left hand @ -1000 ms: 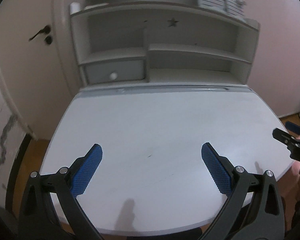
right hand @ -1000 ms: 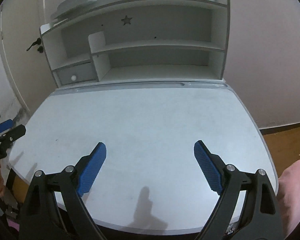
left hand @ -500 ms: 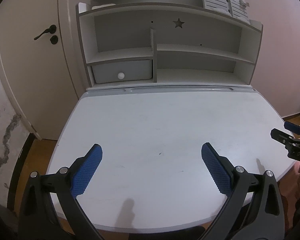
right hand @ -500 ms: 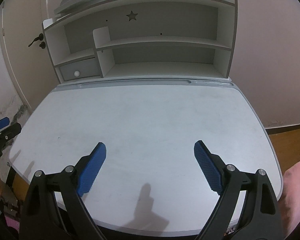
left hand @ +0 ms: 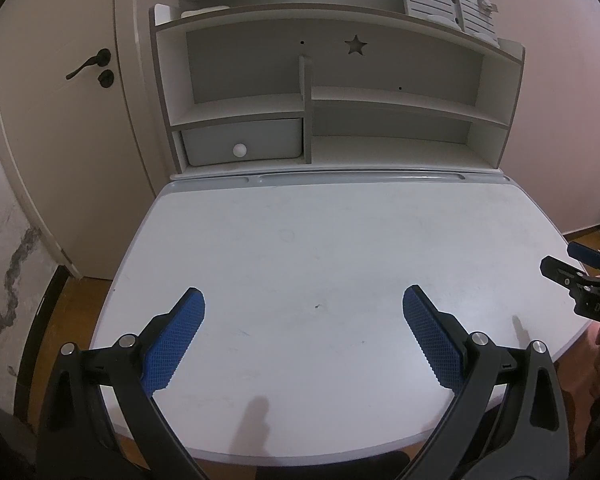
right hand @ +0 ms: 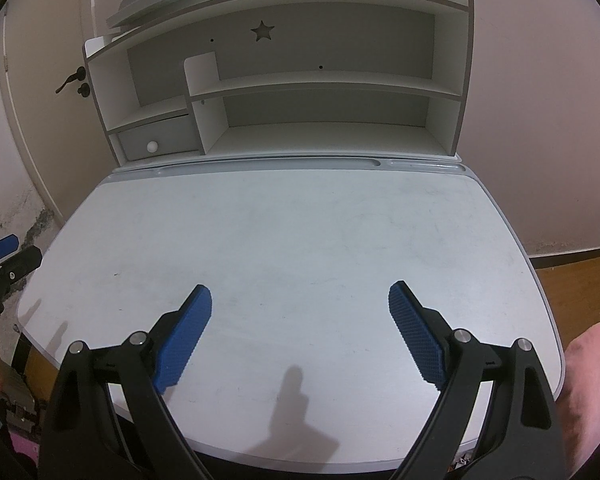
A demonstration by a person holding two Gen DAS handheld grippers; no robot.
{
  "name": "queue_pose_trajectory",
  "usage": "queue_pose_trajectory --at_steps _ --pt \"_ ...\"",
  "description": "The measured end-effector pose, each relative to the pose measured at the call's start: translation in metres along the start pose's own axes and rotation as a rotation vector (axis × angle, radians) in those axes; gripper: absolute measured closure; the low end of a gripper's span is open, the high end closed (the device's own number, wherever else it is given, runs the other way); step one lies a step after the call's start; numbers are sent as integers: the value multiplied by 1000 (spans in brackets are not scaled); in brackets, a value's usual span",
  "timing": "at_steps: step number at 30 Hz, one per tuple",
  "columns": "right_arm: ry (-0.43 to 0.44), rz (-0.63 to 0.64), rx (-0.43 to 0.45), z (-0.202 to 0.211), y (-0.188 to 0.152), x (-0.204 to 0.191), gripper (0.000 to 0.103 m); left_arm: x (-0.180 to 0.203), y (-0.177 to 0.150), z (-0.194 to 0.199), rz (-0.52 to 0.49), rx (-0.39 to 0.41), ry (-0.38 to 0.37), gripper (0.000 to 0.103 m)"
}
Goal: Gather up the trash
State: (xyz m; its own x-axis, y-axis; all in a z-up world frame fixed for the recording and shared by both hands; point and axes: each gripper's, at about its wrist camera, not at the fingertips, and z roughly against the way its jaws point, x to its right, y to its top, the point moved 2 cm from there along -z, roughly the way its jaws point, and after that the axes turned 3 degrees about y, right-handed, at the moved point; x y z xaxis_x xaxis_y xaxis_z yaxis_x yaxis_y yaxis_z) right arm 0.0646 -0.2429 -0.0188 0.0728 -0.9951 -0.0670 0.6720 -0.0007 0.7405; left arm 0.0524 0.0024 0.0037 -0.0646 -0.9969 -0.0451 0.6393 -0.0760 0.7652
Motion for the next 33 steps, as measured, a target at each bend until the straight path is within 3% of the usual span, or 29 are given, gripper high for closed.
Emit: queue_pose_trajectory --at_steps 33 --pt "-7 1 3 1 -1 2 15 5 -2 3 1 -3 1 7"
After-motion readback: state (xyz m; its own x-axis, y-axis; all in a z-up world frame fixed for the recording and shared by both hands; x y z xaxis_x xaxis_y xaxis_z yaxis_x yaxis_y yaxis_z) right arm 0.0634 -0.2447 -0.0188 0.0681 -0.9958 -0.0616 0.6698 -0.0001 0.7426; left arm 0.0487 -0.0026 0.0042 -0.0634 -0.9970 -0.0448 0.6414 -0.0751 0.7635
